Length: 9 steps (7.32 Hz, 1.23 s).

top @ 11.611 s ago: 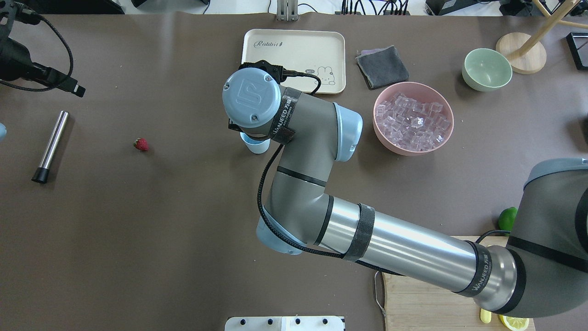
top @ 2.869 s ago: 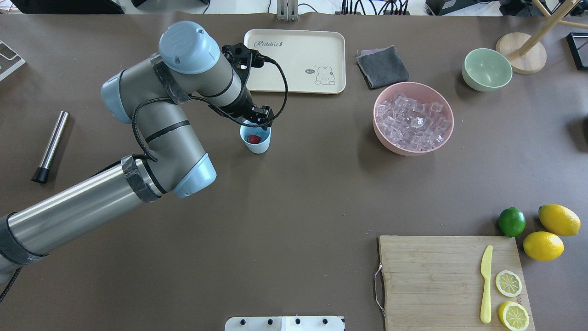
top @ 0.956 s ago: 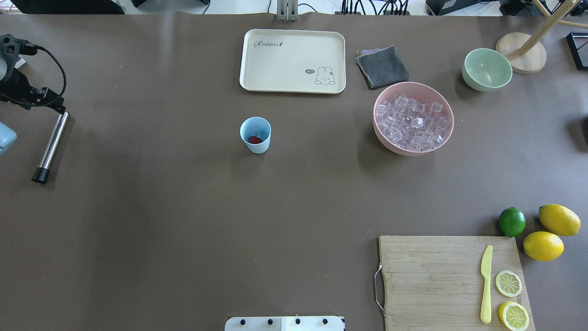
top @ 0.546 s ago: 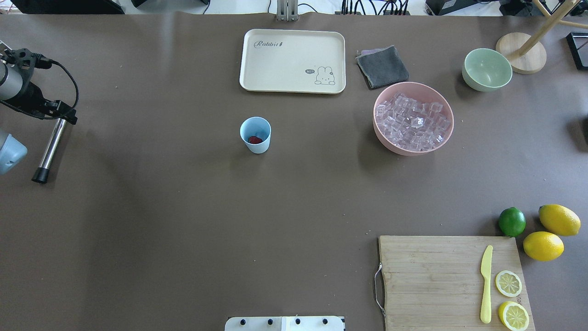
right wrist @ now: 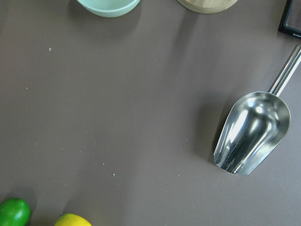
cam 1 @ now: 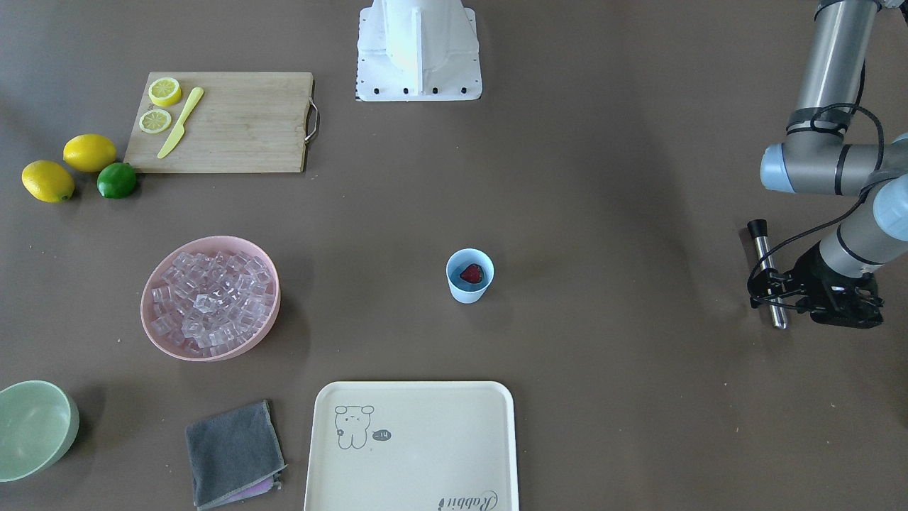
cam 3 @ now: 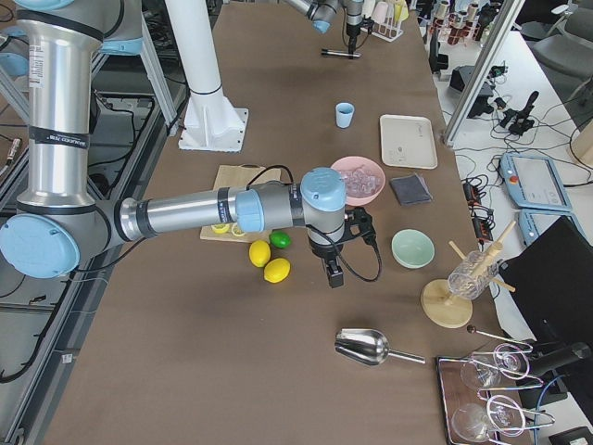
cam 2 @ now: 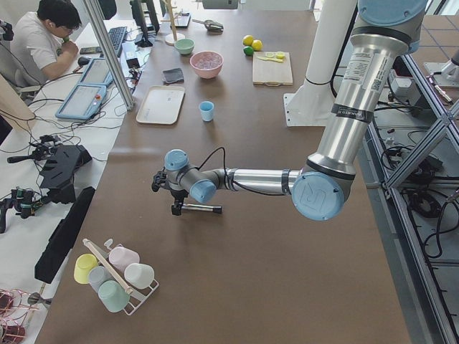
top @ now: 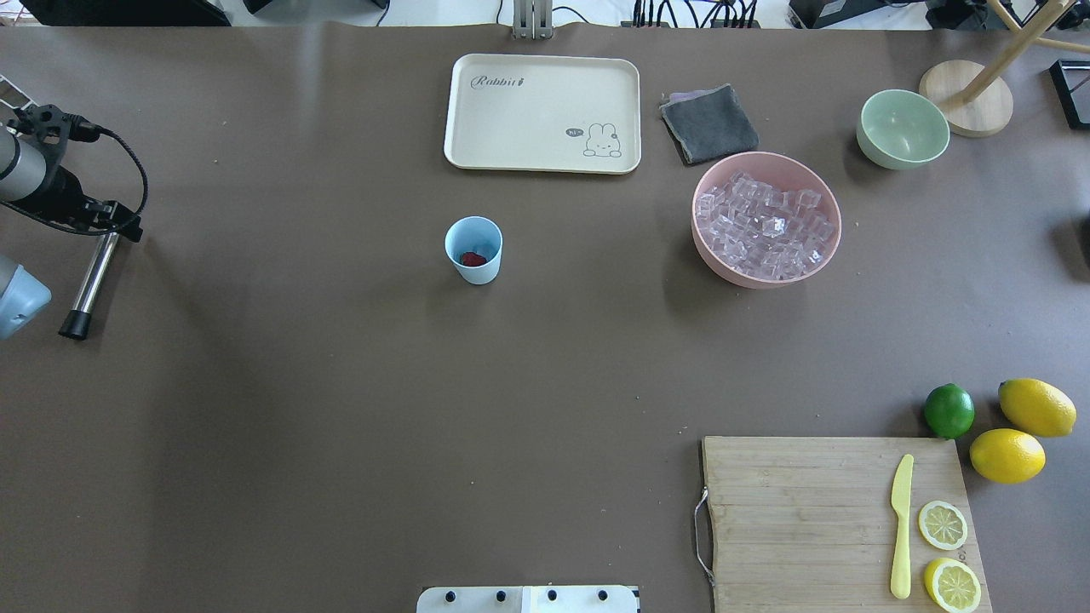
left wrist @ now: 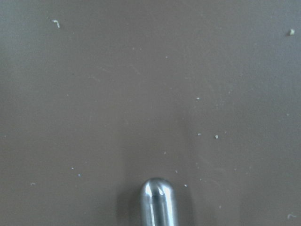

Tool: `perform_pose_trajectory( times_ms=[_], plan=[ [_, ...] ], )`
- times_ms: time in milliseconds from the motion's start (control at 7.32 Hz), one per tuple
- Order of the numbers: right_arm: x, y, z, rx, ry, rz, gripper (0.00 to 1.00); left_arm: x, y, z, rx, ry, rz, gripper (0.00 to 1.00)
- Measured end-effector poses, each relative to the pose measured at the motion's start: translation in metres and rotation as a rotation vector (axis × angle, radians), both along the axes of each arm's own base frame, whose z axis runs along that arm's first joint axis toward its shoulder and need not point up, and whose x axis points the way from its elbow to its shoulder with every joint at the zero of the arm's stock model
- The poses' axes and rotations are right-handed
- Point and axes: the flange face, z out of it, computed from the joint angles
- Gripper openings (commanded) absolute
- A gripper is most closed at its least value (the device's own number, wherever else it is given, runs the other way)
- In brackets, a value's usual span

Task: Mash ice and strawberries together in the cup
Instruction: 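Lower the left gripper and grasp the upright end of the muddler, then lift the muddler with the left gripper and insert it into the cup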

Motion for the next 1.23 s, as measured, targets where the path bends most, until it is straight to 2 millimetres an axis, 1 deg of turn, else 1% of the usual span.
perform_pose_trajectory(
  times_ms=[137,410,546,683,820,956,1229],
  plan=[
    [0.0,0.001,0.001,-0.002,0.0,0.001,0.98,0.001,0.0,-0.002,0.002,0.002,-0.001,0.0],
    [0.0,0.002,0.002,-0.006,-0.001,0.001,0.98,0.003,-0.002,-0.011,0.015,0.011,0.001,0.0],
    [0.0,0.003,0.002,-0.007,-0.002,0.001,0.98,0.004,-0.005,-0.023,0.031,0.022,0.001,0.0],
    [0.0,0.003,0.003,-0.008,-0.002,0.001,0.98,0.004,-0.011,-0.047,0.062,0.042,-0.005,0.0],
    [0.0,0.004,0.003,-0.009,-0.002,0.001,0.98,0.004,-0.021,-0.085,0.106,0.068,-0.014,0.0],
    [0.0,0.005,0.004,-0.011,-0.002,0.001,0.98,0.007,-0.036,-0.131,0.148,0.091,-0.025,0.0],
    [0.0,0.006,0.003,-0.009,-0.006,-0.001,0.98,0.016,-0.066,-0.235,0.222,0.167,-0.1,0.0]
  ],
)
